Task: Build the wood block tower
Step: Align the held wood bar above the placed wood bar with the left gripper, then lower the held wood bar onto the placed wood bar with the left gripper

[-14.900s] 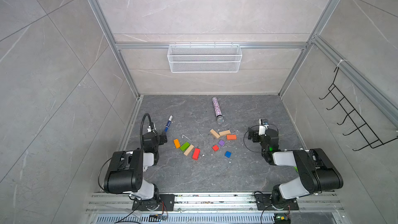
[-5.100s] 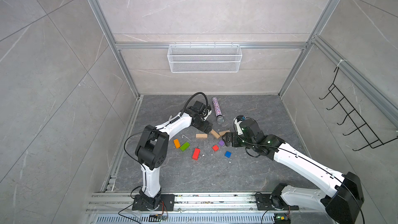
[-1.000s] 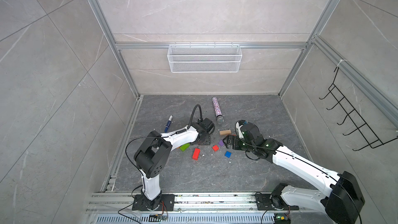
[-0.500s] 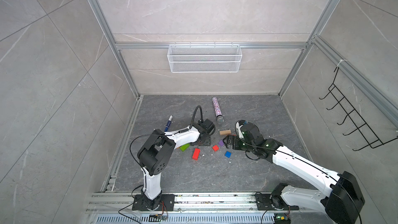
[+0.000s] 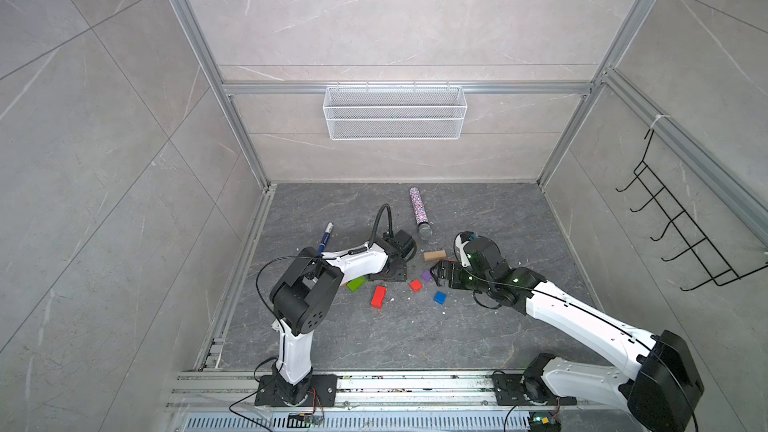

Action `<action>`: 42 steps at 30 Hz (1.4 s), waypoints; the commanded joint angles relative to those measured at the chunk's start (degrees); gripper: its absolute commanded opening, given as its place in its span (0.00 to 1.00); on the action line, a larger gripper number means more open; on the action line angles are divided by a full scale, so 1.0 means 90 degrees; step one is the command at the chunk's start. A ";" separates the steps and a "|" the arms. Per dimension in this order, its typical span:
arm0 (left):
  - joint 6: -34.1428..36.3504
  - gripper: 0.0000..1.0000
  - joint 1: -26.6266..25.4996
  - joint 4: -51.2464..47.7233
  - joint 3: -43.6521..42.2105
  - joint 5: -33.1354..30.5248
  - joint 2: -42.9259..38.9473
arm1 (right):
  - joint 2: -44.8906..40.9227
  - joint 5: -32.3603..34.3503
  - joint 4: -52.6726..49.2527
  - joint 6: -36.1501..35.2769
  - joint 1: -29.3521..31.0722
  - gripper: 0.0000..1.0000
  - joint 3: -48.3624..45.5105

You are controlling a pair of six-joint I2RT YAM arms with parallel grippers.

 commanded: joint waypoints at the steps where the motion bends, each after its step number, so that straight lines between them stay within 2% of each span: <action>1: 0.0093 0.59 0.0008 0.0006 0.0227 -0.0163 0.0110 | -0.0069 0.0021 -0.0126 0.0061 -0.0018 0.99 0.0014; 42: -0.0044 0.61 0.0208 -0.0051 0.0476 -0.0102 0.0512 | -0.0128 0.0060 -0.0295 -0.0010 -0.0020 0.99 0.0082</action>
